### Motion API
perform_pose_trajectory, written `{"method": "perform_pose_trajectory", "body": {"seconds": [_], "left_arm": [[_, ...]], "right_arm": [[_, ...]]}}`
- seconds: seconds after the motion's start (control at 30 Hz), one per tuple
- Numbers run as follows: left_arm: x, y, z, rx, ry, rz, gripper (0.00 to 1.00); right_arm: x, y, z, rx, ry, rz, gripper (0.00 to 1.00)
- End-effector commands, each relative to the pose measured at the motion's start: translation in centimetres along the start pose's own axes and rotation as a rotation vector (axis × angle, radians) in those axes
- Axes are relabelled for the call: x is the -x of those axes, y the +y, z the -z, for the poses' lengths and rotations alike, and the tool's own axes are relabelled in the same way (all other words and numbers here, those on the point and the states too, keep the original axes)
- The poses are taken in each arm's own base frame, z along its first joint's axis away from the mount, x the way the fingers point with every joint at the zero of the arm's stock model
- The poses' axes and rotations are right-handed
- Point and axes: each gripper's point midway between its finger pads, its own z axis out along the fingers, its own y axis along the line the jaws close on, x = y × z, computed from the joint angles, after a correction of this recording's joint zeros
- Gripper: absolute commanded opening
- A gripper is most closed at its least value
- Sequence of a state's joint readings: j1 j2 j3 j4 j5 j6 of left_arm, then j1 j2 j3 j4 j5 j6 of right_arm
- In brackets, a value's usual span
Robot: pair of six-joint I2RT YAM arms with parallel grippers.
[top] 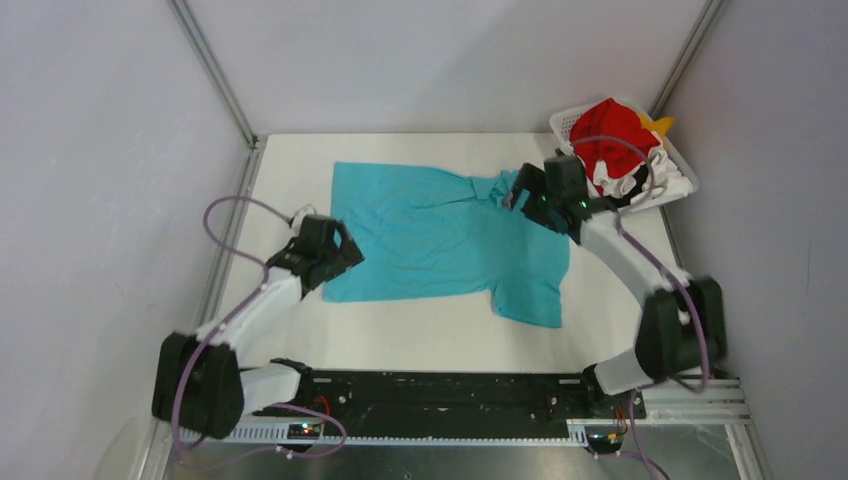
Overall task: Fold and stack the t-shirts
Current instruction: Flatten out the tshirt
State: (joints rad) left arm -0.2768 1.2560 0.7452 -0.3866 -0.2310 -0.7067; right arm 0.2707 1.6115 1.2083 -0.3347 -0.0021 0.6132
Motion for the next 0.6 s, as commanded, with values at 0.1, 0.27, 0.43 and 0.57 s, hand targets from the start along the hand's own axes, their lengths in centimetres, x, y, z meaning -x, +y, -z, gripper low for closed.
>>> {"method": "perform_pose_trajectory", "body": {"seconds": [0.1, 0.27, 0.43, 0.57], "left_arm": [[-7.6, 7.1, 2.6, 0.108, 0.085, 0.116, 1.00], [-8.4, 8.4, 2.1, 0.166, 0.077, 0.170, 1.00], [-7.4, 8.8, 0.8, 0.260, 0.081, 0.149, 0.83], [-8.8, 7.8, -0.1, 0.241, 0.193, 0.114, 0.59]], "right_arm": [[-5.5, -7.9, 7.2, -0.209, -0.086, -0.055, 0.99], [-5.8, -9.6, 10.3, -0.222, -0.174, -0.086, 0.99], [-5.6, -9.4, 11.0, -0.200, -0.192, -0.077, 0.99], [-5.6, -10.1, 11.1, -0.235, -0.194, -0.064, 0.99]]}}
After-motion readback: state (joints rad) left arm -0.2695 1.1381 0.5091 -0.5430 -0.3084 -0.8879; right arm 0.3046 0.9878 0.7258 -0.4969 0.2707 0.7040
